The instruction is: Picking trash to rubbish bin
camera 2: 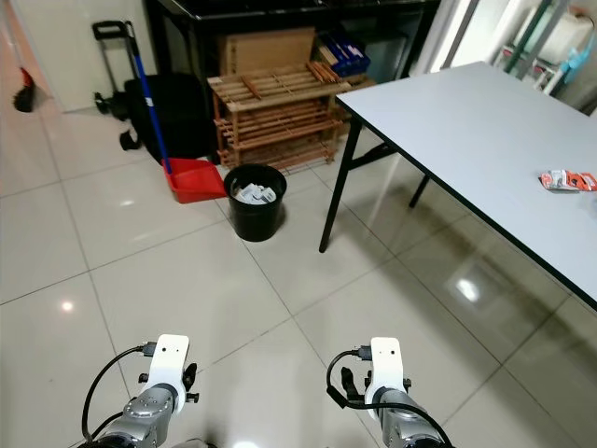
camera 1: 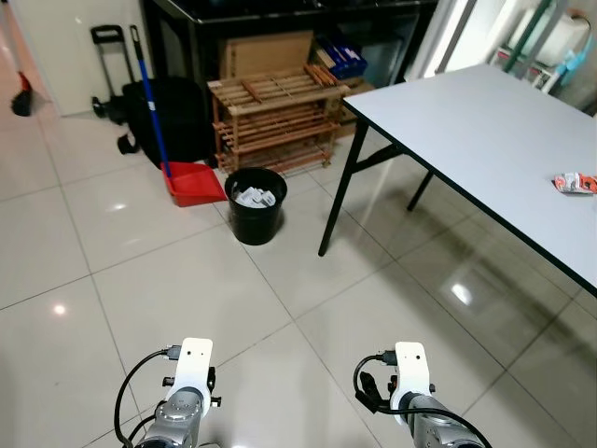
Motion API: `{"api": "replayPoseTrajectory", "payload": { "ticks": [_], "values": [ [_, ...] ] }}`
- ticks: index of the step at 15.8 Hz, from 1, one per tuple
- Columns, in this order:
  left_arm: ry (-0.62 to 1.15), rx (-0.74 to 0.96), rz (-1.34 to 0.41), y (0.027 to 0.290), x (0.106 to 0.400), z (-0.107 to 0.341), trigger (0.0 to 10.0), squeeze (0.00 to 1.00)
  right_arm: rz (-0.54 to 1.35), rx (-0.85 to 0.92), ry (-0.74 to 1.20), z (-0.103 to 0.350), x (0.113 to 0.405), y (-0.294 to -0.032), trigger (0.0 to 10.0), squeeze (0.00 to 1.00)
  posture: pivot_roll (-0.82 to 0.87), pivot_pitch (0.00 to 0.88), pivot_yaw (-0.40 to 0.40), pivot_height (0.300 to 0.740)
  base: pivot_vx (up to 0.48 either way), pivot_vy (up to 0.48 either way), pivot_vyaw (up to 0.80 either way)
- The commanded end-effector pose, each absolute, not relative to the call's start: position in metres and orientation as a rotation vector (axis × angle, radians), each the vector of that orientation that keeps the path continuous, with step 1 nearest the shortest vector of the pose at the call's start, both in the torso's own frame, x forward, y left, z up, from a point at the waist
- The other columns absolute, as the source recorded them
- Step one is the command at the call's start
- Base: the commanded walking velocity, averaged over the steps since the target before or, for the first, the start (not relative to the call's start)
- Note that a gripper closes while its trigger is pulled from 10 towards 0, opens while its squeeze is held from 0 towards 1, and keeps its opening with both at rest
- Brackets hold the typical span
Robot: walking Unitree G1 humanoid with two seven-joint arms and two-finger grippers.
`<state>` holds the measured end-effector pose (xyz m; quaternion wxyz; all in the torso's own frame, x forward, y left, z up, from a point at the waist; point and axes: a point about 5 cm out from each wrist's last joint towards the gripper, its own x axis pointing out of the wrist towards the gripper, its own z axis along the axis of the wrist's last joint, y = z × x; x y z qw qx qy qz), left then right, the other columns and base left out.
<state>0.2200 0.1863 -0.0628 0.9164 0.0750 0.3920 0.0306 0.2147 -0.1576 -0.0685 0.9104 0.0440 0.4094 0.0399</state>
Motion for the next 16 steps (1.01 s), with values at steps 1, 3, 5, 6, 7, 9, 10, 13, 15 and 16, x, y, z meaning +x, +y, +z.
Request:
{"api": "replayPoseTrajectory", "payload": {
  "ticks": [1, 3, 5, 6, 7, 9, 10, 13, 15, 16],
  "values": [
    [0.804, 0.15, 0.062, 0.1831, 0.2209, -0.0627, 10.0, 0.0, 0.072, 0.08, 0.86, -0.0693, 0.2136, -0.1614, 10.0, 0.0, -0.07, 0.06, -0.122, 0.74, 0.0, 0.0, -0.53],
    [0.803, 0.141, 0.063, 0.183, 0.2208, -0.0627, 10.0, 0.0, 0.068, 0.081, 0.869, -0.0702, 0.2124, -0.1616, 10.0, 0.0, -0.07, 0.061, -0.122, 0.74, 0.0, 0.0, -0.8],
    [0.812, 0.144, 0.056, 0.1828, 0.22, -0.0634, 10.0, 0.0, 0.065, 0.079, 0.87, -0.0705, 0.2119, -0.1615, 10.0, 0.0, -0.07, 0.056, -0.119, 0.74, 0.0, 0.0, -0.8],
    [0.826, 0.169, 0.042, 0.1822, 0.2188, -0.0645, 10.0, 0.0, 0.068, 0.077, 0.871, -0.0705, 0.2119, -0.1613, 10.0, 0.0, -0.07, 0.056, -0.119, 0.74, 0.0, 0.0, 0.0],
    [0.826, 0.185, 0.034, 0.1819, 0.2189, -0.0645, 10.0, 0.0, 0.07, 0.074, 0.871, -0.0705, 0.2118, -0.1613, 10.0, 0.0, -0.07, 0.05, -0.118, 0.74, 0.0, 0.0, 0.0],
    [0.826, 0.222, 0.022, 0.1815, 0.2191, -0.0644, 10.0, 0.0, 0.074, 0.07, 0.873, -0.0708, 0.2113, -0.1611, 10.0, 0.0, -0.07, 0.043, -0.118, 0.74, 0.0, -0.159, -0.4],
    [0.83, 0.23, 0.023, 0.1817, 0.2188, -0.0647, 10.0, 0.0, 0.077, 0.069, 0.875, -0.071, 0.211, -0.1607, 10.0, 0.0, -0.07, 0.039, -0.118, 0.74, 0.0, -0.368, -0.8],
    [0.837, 0.245, 0.018, 0.1826, 0.2175, -0.0654, 10.0, 0.0, 0.081, 0.068, 0.878, -0.0718, 0.2097, -0.1596, 10.0, 0.0, -0.07, 0.028, -0.116, 0.74, 0.0, -0.41, -0.8],
    [0.839, 0.247, 0.021, 0.1829, 0.2168, -0.0658, 10.0, 0.0, 0.082, 0.069, 0.879, -0.0721, 0.2092, -0.1593, 10.0, 0.0, -0.07, 0.027, -0.116, 0.74, 0.0, -0.48, -0.8],
    [0.841, 0.247, 0.021, 0.1831, 0.2163, -0.0661, 10.0, 0.0, 0.084, 0.069, 0.879, -0.0722, 0.209, -0.1591, 10.0, 0.0, -0.07, 0.026, -0.116, 0.74, 0.0, -0.412, -0.8]
  ]
}}
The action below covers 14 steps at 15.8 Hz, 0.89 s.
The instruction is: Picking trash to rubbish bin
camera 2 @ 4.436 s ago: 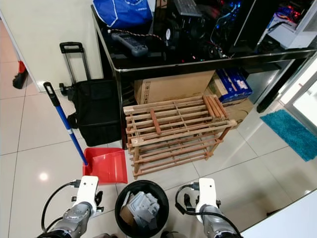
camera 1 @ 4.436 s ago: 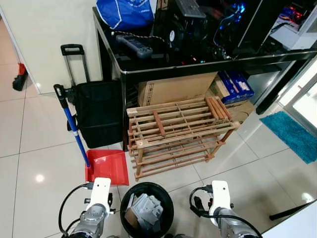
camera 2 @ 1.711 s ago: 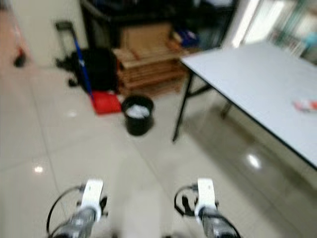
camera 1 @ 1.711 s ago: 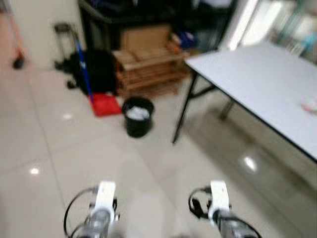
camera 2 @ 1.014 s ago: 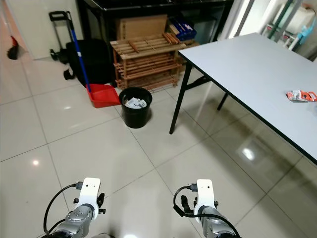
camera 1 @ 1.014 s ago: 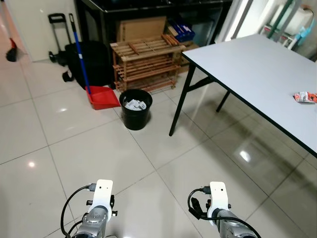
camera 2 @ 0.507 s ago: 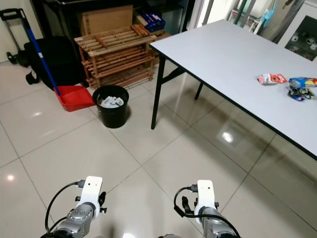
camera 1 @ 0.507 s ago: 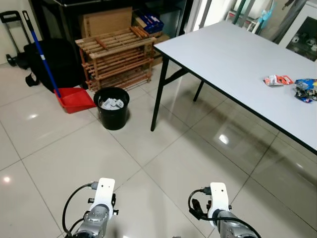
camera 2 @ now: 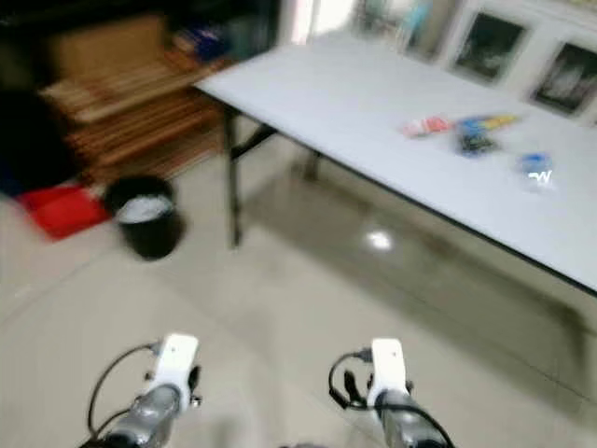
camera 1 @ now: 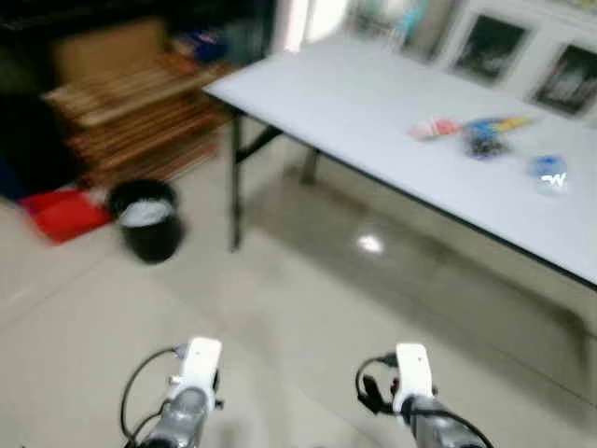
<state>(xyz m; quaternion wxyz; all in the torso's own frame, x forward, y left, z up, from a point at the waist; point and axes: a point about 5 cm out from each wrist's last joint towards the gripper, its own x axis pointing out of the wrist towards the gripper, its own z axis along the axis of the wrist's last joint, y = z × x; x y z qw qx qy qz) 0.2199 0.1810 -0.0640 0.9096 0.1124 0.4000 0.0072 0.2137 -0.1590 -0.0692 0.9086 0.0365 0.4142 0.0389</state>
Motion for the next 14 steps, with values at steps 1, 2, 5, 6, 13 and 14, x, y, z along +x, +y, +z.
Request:
{"api": "replayPoseTrajectory", "payload": {
  "ticks": [1, 2, 5, 6, 13, 14],
  "values": [
    [0.843, 0.241, 0.026, 0.1834, 0.2159, -0.0663, 10.0, 0.0, 0.084, 0.069, 0.88, -0.0723, 0.2088, -0.159, 10.0, 0.0, -0.07, 0.025, -0.116, 0.74, 0.0, 0.0, -0.8],
    [0.844, 0.241, 0.026, 0.1834, 0.2158, -0.0664, 10.0, 0.0, 0.085, 0.069, 0.881, -0.0723, 0.2088, -0.1588, 10.0, 0.0, -0.07, 0.025, -0.117, 0.74, 0.0, 0.0, -0.8],
    [0.843, 0.242, 0.025, 0.1835, 0.2159, -0.0663, 10.0, 0.0, 0.087, 0.069, 0.882, -0.0726, 0.2082, -0.1586, 10.0, 0.0, -0.07, 0.024, -0.115, 0.74, 0.0, 0.0, -0.8],
    [0.842, 0.242, 0.025, 0.1837, 0.2162, -0.0661, 10.0, 0.0, 0.088, 0.07, 0.883, -0.0727, 0.2081, -0.1584, 10.0, 0.0, -0.07, 0.025, -0.115, 0.74, 0.0, 0.0, -0.8],
    [0.845, 0.236, 0.032, 0.1845, 0.216, -0.0662, 10.0, 0.0, 0.084, 0.076, 0.879, -0.0718, 0.2096, -0.1591, 10.0, 0.0, -0.07, 0.042, -0.119, 0.74, 0.0, 0.0, -0.8],
    [0.844, 0.235, 0.035, 0.1849, 0.216, -0.0662, 10.0, 0.0, 0.084, 0.076, 0.877, -0.0716, 0.2099, -0.1592, 10.0, 0.0, -0.07, 0.044, -0.12, 0.74, 0.0, 0.0, -0.79]
  ]
}}
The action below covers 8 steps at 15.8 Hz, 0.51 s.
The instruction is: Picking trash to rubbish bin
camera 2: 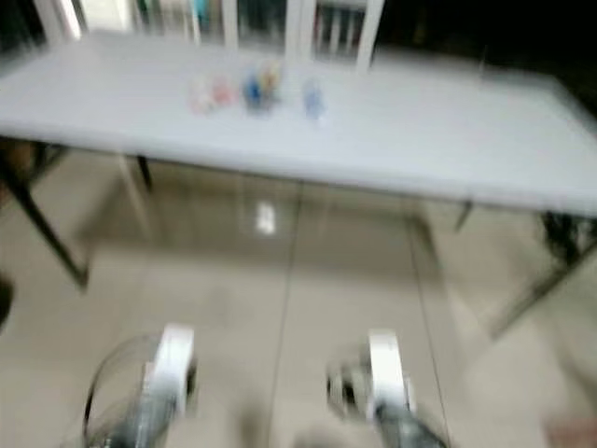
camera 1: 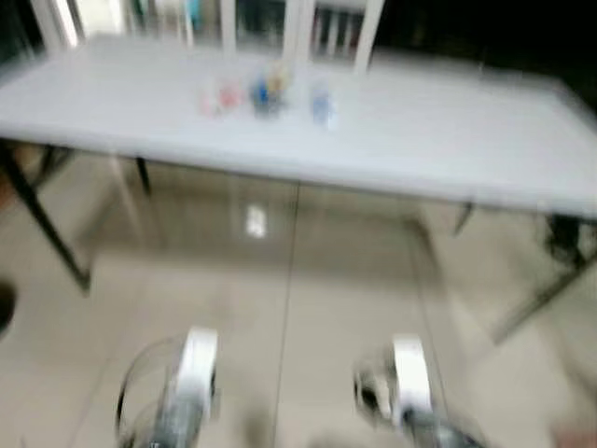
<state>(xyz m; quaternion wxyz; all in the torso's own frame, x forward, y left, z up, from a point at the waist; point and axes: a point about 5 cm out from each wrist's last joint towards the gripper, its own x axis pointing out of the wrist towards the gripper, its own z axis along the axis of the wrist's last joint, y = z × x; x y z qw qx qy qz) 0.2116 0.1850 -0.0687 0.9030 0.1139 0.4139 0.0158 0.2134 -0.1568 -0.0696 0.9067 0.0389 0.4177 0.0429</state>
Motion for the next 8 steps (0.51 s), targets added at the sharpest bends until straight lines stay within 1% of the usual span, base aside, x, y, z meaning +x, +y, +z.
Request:
{"api": "replayPoseTrajectory", "payload": {
  "ticks": [1, 3, 8],
  "values": [
    [0.844, 0.235, 0.036, 0.185, 0.216, -0.066, 10.0, 0.0, 0.082, 0.077, 0.876, -0.072, 0.21, -0.159, 10.0, 0.0, -0.07, 0.045, -0.12, 0.74, 0.0, 0.0, -0.61],
    [0.838, 0.234, 0.041, 0.186, 0.217, -0.065, 10.0, 0.0, 0.074, 0.081, 0.872, -0.071, 0.211, -0.16, 10.0, 0.0, -0.07, 0.052, -0.122, 0.74, 0.0, 0.0, 0.0],
    [0.716, 0.269, 0.011, 0.185, 0.245, -0.046, 10.0, 0.0, 0.068, 0.079, 0.862, -0.069, 0.214, -0.161, 10.0, 0.0, -0.06, 0.056, -0.123, 0.74, 0.0, 0.0, 0.0]
  ]
}}
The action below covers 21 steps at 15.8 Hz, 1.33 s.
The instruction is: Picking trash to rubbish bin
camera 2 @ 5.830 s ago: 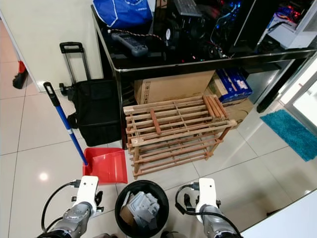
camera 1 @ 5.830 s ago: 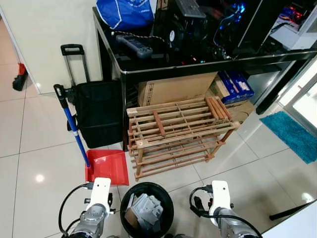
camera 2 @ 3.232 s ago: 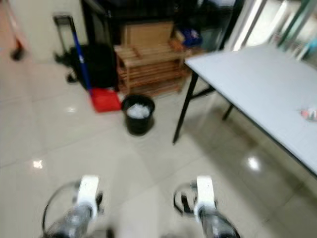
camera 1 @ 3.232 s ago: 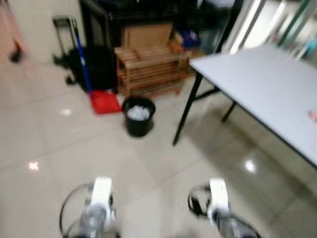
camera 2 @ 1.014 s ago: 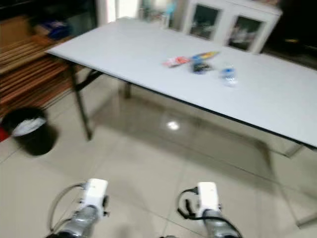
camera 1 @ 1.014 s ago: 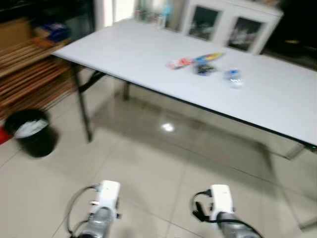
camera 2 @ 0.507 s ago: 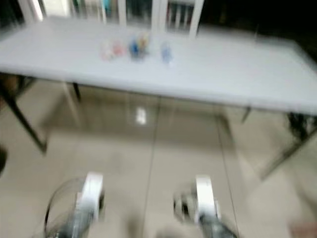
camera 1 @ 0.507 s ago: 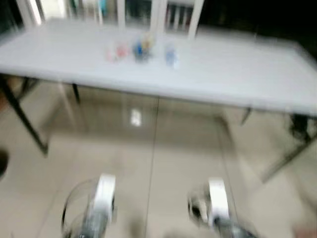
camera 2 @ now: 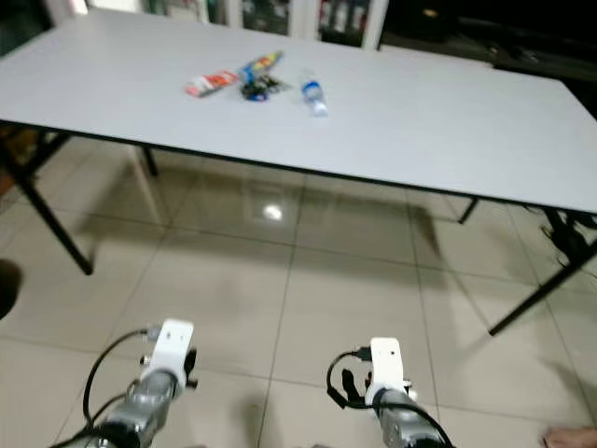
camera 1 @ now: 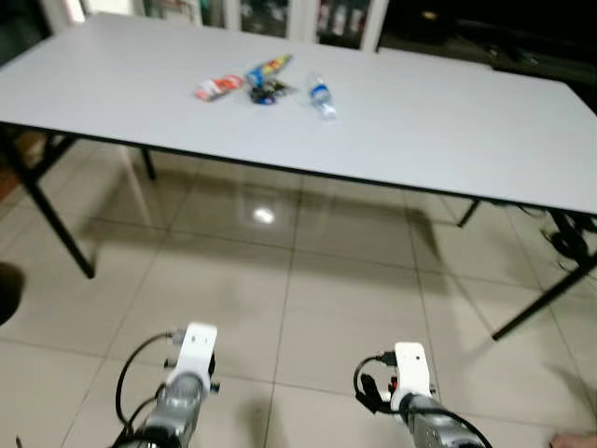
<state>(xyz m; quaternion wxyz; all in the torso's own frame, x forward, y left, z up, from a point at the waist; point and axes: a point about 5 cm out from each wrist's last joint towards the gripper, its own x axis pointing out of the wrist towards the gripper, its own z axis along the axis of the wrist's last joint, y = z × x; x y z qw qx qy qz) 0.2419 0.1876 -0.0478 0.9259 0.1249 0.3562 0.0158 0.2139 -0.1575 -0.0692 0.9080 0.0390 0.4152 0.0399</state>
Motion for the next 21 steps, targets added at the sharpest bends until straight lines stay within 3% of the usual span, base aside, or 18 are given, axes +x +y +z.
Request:
{"api": "replayPoseTrajectory", "payload": {
  "ticks": [1, 5, 7, 9, 13, 16, 21],
  "values": [
    [0.686, 0.267, 0.01, 0.184, 0.252, -0.041, 10.0, 0.0, 0.067, 0.079, 0.859, -0.069, 0.215, -0.161, 10.0, 0.0, -0.07, 0.053, -0.121, 0.74, 0.0, 0.0, 0.0],
    [0.565, 0.278, -0.022, 0.177, 0.275, -0.02, 10.0, 0.0, 0.06, 0.074, 0.802, -0.06, 0.228, -0.163, 10.0, 0.0, -0.06, 0.047, -0.12, 0.74, 0.0, 0.0, 0.0],
    [0.452, 0.288, 0.009, 0.18, 0.293, -0.001, 10.0, 0.0, 0.058, 0.046, 0.651, -0.036, 0.258, -0.165, 10.0, 0.0, -0.07, 0.044, -0.114, 0.74, 0.0, 0.0, 0.0],
    [0.263, 0.296, 0.034, 0.181, 0.322, 0.039, 10.0, 0.0, 0.054, 0.071, 0.406, 0.011, 0.304, -0.166, 10.0, 0.0, -0.07, 0.036, -0.11, 0.74, 0.0, 0.0, 0.0],
    [-0.056, 0.289, 0.036, 0.168, 0.362, 0.117, 10.0, 0.0, 0.077, 0.079, -0.007, 0.108, 0.359, -0.154, 10.0, 0.0, -0.07, 0.019, -0.109, 0.74, 0.0, 0.0, 0.0],
    [-0.18, 0.239, 0.047, 0.154, 0.372, 0.151, 10.0, 0.0, 0.056, 0.107, -0.161, 0.15, 0.369, -0.148, 10.0, 0.0, -0.06, 0.006, -0.111, 0.74, 0.09, 0.0, 0.0],
    [-0.213, 0.236, 0.013, 0.137, 0.374, 0.161, 10.0, 0.0, 0.071, 0.133, -0.165, 0.158, 0.369, -0.137, 10.0, 0.0, -0.07, 0.0, -0.112, 0.74, 0.383, 0.0, -0.32]
  ]
}}
